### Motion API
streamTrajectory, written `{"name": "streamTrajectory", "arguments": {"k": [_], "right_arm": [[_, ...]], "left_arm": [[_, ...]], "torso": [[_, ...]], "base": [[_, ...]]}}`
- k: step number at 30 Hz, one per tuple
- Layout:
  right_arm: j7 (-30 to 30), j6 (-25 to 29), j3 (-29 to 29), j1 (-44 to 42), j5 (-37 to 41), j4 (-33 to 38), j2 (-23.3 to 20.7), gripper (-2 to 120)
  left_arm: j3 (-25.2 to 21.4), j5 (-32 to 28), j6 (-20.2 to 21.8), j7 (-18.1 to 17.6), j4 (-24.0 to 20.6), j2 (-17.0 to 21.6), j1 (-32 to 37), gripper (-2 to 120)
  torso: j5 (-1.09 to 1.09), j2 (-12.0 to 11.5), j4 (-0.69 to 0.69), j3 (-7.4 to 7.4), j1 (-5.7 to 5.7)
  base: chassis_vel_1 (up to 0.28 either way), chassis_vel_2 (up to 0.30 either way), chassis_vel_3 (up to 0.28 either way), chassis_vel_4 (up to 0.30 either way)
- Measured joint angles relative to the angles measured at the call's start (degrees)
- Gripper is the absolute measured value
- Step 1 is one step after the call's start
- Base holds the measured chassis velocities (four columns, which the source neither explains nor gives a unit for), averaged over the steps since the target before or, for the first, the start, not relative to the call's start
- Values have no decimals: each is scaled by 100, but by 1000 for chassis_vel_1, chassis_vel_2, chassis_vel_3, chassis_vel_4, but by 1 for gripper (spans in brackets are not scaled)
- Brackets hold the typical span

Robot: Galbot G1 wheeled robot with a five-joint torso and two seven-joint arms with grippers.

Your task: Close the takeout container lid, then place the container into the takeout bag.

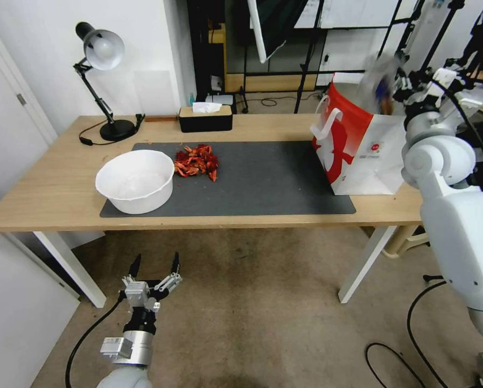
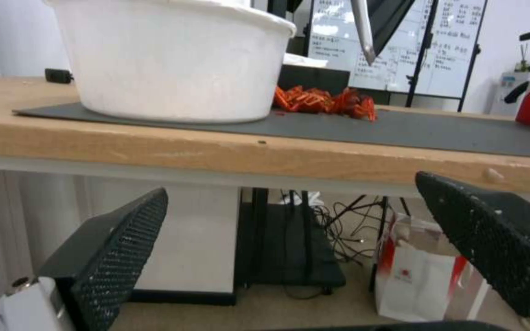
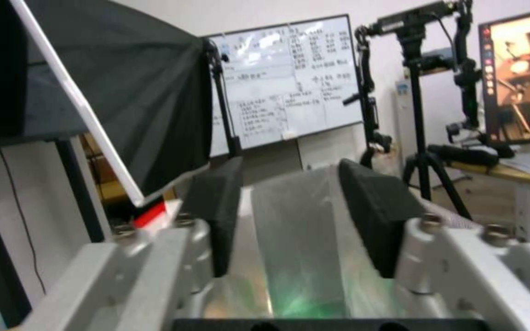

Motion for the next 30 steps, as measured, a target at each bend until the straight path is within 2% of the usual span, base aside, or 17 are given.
{"name": "streamTrajectory", "arguments": {"k": [2, 4, 5, 6, 8, 10, 12, 14, 18, 20, 22, 24, 26, 28, 30], "right_arm": [[10, -6, 3, -40, -5, 24, 13, 56], [9, -2, 3, -46, -5, 31, 16, 58], [-31, 35, -1, -63, -2, 67, 24, 67], [-67, 72, -6, -68, 0, 92, 24, 70], [-92, 95, -10, -70, 1, 111, 24, 72], [-356, 280, -35, -119, 55, 377, 2, 85], [-419, 309, -43, -139, 62, 457, -10, 87], [-780, 448, -122, -320, 18, 945, -86, 98], [-1065, 516, -200, -662, -47, 1479, -158, 100], [-1286, 577, -223, -1164, -199, 1890, -214, 100], [-1301, 581, -222, -1215, -218, 1920, -218, 100], [-1484, 748, -192, -2164, -684, 2338, -235, 100], [-1502, 777, -186, -2274, -757, 2374, -227, 100], [-1563, 1083, -102, -3016, -1286, 2556, -66, 100], [-1569, 1135, -87, -3125, -1353, 2570, -35, 100]], "left_arm": [[-16, -23, 6, -4, -22, 11, -11, 100], [-17, -28, 7, -5, -27, 13, -13, 100], [-21, -45, 10, -5, -38, 20, -22, 100], [-22, -55, 10, -3, -42, 21, -23, 100], [-22, -62, 11, -1, -44, 21, -24, 100], [-21, -76, 34, 18, -54, 23, -12, 100], [-20, -77, 35, 25, -54, 23, -11, 100], [-21, -107, 36, 60, -51, 23, -13, 100], [-53, -112, 31, 55, -51, 15, -44, 100], [-108, -113, 28, 32, -78, 7, -73, 100], [-109, -114, 28, 32, -83, 8, -73, 100], [-128, -130, 15, 22, -104, 8, -62, 100], [-128, -135, 6, 23, -105, 8, -56, 100], [-136, -145, -50, 66, -101, 3, -23, 100], [-136, -145, -56, 75, -100, 2, -12, 100]], "torso": [[0, 0, 0, 0, 0], [0, 0, 0, 0, 0], [0, 0, 0, 0, 0], [0, 0, 0, 0, 0], [0, 0, 0, 0, 0], [-1, 0, 0, 0, 0], [-1, 0, 1, 0, 0], [-2, 0, 1, -1, 0], [-2, 0, 2, -1, 0], [-1, 0, 1, -1, 0], [0, 0, 1, -1, 0], [1, 0, -1, -1, 0], [1, 0, -2, -1, -1], [-1, 0, 1, -1, -1], [0, 0, 1, -2, -1]], "base": [[0, 0, 0, 0], [0, 0, 0, 0], [0, 0, 0, 0], [0, 0, 0, 0], [0, 0, 0, 0], [0, 0, 0, 0], [0, 0, 0, 0], [0, 0, 0, 0], [0, 0, 0, 0], [0, 0, 0, 0], [0, 0, 0, 0], [0, 0, 0, 0], [0, 0, 0, 0], [0, 0, 0, 0], [0, 0, 0, 0]]}}
